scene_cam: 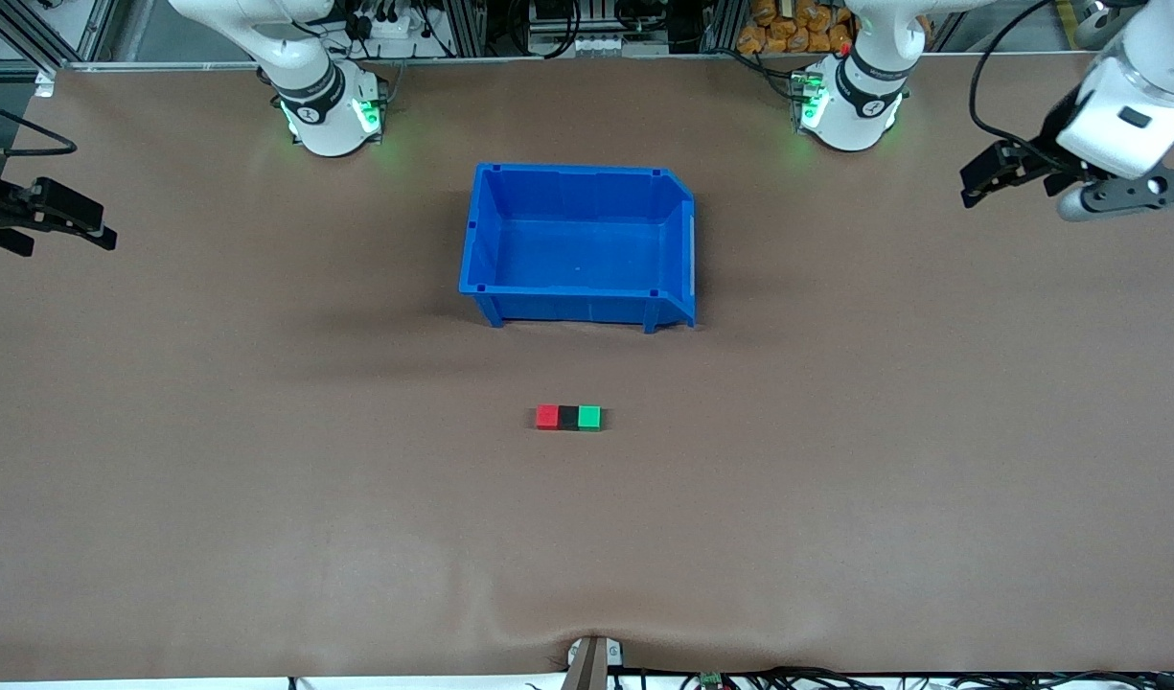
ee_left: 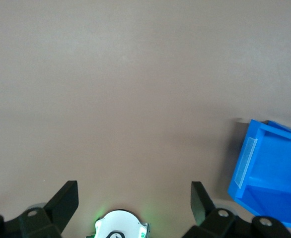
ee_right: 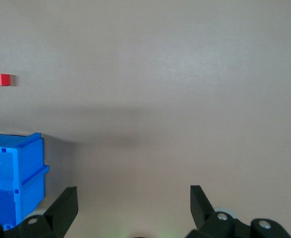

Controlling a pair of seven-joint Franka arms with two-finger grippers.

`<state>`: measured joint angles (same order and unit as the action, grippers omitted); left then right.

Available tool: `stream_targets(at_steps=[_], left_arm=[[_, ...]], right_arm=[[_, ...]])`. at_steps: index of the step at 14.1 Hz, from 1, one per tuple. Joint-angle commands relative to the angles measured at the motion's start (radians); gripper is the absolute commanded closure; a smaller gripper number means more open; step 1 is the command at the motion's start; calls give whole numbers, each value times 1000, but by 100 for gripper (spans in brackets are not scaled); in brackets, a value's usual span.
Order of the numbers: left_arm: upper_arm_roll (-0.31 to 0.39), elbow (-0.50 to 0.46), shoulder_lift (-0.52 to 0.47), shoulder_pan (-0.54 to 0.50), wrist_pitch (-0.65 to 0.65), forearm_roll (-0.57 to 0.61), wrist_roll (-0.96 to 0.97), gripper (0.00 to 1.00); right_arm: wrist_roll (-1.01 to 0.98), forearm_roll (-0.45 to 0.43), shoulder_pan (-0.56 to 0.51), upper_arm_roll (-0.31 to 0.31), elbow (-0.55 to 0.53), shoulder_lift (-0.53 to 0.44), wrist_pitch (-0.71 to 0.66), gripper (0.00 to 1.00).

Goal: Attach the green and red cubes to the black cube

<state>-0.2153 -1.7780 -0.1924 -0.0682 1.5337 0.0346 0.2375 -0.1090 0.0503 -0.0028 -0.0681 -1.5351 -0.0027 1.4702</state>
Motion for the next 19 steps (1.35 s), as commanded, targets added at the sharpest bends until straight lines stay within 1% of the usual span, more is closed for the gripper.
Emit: stream_targets(at_steps=[1,3,4,6,9,14,16,19], left_arm=[[2,-17,-19,-22,8,22,-38,0],[40,2,-16,-21,38,15,-93,0],[77,3,-16,-12,51,10,-133,0],[134,8,-18,31,54,10,-155,0],[140,31,-12,41,46,21,-149,0],[140,42,-6,76,26,12,-129,0],[139,40,-6,82,23,10,-81,0],[139,49,1,87,3,10,-75,0]], right_arm=[[15,-17,-6,8,21,9,-2,0],[15,-17,-5,8,21,9,-2,0],[15,-17,-5,8,21,9,-2,0],[15,-18,-5,8,21,9,-1,0],[15,-17,-6,8,21,9,-1,0],[15,-18,-5,8,21,10,-1,0],[15,-18,-5,8,21,10,-1,0],[15,-17,-3,8,21,13,1,0]])
